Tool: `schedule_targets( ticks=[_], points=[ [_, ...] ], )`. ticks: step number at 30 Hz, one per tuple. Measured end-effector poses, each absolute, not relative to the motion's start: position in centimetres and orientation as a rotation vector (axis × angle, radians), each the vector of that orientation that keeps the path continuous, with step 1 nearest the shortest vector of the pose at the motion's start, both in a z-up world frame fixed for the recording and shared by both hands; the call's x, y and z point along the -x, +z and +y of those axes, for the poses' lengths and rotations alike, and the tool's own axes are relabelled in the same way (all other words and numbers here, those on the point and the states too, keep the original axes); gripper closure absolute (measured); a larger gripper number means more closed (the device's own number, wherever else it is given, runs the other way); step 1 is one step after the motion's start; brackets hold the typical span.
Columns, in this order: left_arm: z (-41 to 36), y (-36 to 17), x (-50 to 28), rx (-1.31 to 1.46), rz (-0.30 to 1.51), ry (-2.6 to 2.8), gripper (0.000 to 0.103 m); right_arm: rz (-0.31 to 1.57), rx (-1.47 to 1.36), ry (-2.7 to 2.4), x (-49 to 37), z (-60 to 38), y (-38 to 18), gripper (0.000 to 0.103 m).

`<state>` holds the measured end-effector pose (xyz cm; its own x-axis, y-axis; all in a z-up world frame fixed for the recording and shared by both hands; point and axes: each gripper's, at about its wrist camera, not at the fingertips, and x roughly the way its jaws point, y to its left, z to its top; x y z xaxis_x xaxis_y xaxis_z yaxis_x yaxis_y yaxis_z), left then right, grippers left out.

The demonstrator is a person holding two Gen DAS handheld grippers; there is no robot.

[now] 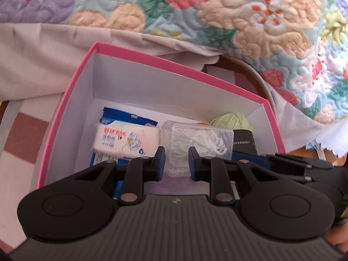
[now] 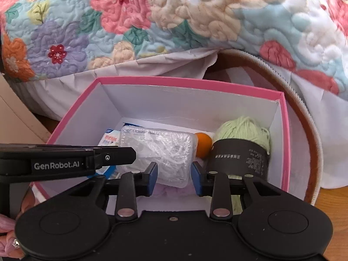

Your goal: Organize objects

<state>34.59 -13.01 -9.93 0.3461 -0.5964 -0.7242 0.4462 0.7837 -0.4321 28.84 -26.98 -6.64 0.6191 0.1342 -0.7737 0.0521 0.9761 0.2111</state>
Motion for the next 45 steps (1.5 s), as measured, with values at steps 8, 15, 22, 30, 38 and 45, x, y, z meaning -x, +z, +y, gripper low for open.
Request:
schedule_targets(
  ticks=[8,15,22,30,38,45],
  points=[
    [-13.7,-10.4,-35.5,0.164,1.028,-0.642,0.088,0.917,-0.245,0.008,-30.0,-27.2,-6.8,0.069],
    [-15.4,-10.4,-36.7,0.100,1.048,-0.626,0.088,0.918,-0.244,-0.018,-31.3,-27.8,-6.8,0.069],
    [-14.2,-10.1,-36.6,0.128,1.070,-0.609,0.085,0.864,-0.225,0.009,-30.2,-26.8,-6.0,0.064],
    [-11.9,-6.8,-35.6,0.093,1.089,-0.614,0.076,0.852,-0.219,-0.008,-28.0,-26.3,-5.0,0.063],
    [-9.4,-2.7,-33.2,-0.003,1.087,-0.586,0.056,0.806,-0.294,0.024,-24.4,-25.8,-0.4,0.059],
    [-7.0,1.2,-30.0,-0.044,1.060,-0.580,0.039,0.741,-0.263,0.009,-20.4,-24.0,3.8,0.052]
  ],
)
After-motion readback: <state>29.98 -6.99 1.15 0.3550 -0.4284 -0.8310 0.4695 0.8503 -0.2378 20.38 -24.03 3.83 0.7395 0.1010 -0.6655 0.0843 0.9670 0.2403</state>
